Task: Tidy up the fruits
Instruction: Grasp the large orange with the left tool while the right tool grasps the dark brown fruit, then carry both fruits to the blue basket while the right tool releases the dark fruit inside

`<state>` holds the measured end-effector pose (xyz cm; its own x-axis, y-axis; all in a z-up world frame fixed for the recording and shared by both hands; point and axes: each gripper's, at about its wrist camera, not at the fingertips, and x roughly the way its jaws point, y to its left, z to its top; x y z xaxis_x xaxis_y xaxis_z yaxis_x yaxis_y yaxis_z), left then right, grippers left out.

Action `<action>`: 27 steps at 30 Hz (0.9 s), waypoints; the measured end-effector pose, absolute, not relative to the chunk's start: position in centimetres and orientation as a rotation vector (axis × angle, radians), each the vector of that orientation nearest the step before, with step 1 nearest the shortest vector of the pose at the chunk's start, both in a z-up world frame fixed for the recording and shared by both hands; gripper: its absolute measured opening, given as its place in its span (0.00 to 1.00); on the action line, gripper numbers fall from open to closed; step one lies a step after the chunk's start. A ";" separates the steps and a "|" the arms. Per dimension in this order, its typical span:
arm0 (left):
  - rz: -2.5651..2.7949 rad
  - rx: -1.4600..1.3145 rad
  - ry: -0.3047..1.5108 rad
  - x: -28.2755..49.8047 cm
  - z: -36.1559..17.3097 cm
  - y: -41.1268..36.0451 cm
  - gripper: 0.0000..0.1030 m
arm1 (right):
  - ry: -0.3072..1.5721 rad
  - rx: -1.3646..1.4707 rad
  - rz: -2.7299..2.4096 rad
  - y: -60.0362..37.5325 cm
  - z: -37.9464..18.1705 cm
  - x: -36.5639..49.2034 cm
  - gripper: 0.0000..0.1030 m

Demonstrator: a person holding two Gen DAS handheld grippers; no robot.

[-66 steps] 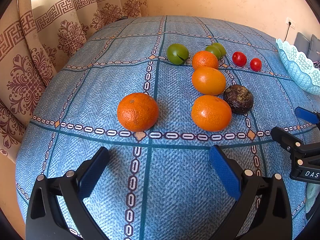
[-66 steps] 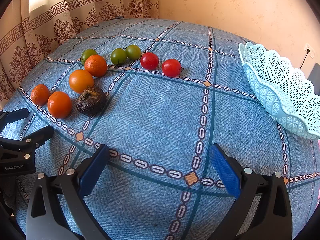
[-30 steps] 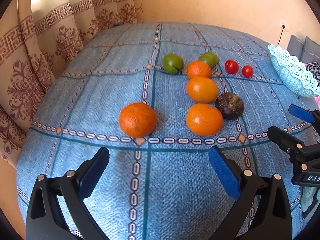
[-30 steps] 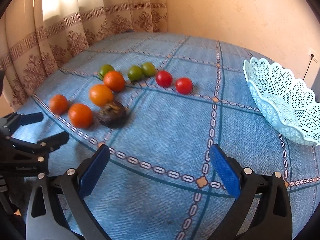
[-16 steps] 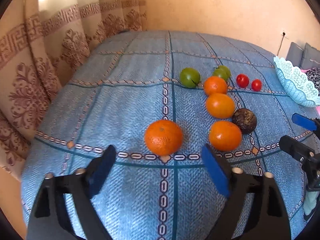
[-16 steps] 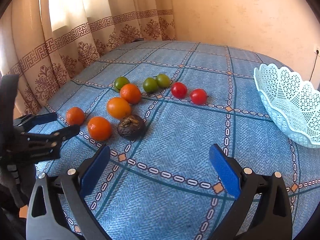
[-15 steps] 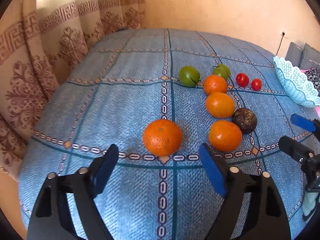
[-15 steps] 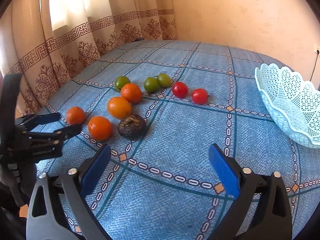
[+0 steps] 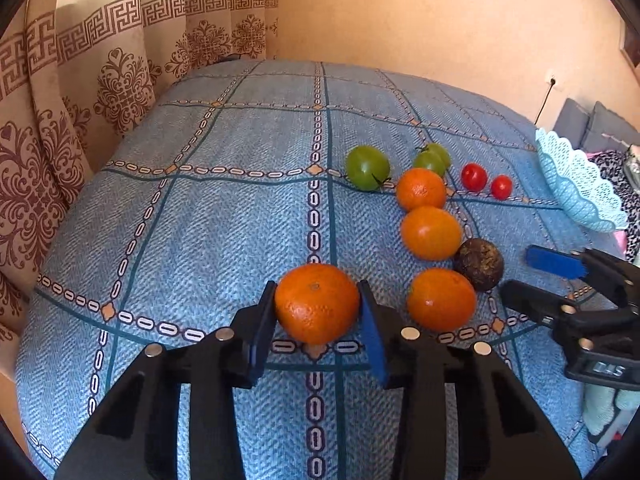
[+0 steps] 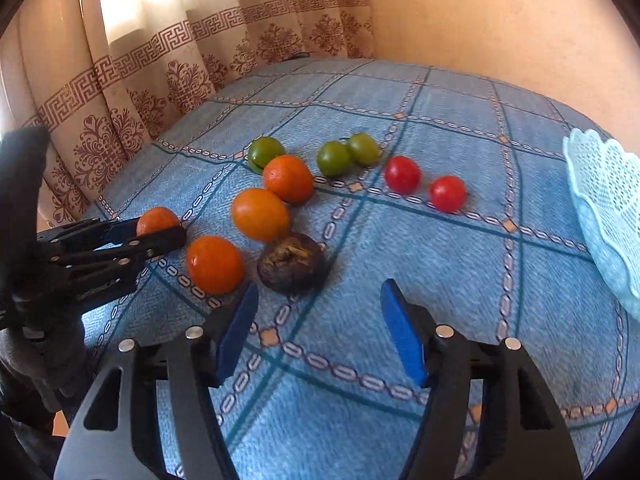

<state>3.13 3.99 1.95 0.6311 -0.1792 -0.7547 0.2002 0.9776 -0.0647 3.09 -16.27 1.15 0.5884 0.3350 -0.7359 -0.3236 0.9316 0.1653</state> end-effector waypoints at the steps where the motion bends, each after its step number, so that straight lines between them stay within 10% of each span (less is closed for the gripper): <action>1: -0.219 0.028 0.852 2.9 2.2 4.0 0.39 | 0.864 0.007 0.389 -15.9 1.1 3.5 0.63; 11: -0.221 0.011 0.798 2.1 4.5 4.5 0.39 | 0.881 -0.046 0.417 -13.6 0.3 5.4 0.42; 27: -0.248 0.052 0.746 1.6 7.6 1.4 0.39 | 0.752 0.084 0.332 -19.4 4.3 2.9 0.42</action>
<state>1.61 1.43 7.63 0.7065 -0.2051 -0.6774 0.2420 0.9694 -0.0411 2.92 -19.38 4.27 0.6805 0.3257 -0.6563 -0.2660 0.9445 0.1929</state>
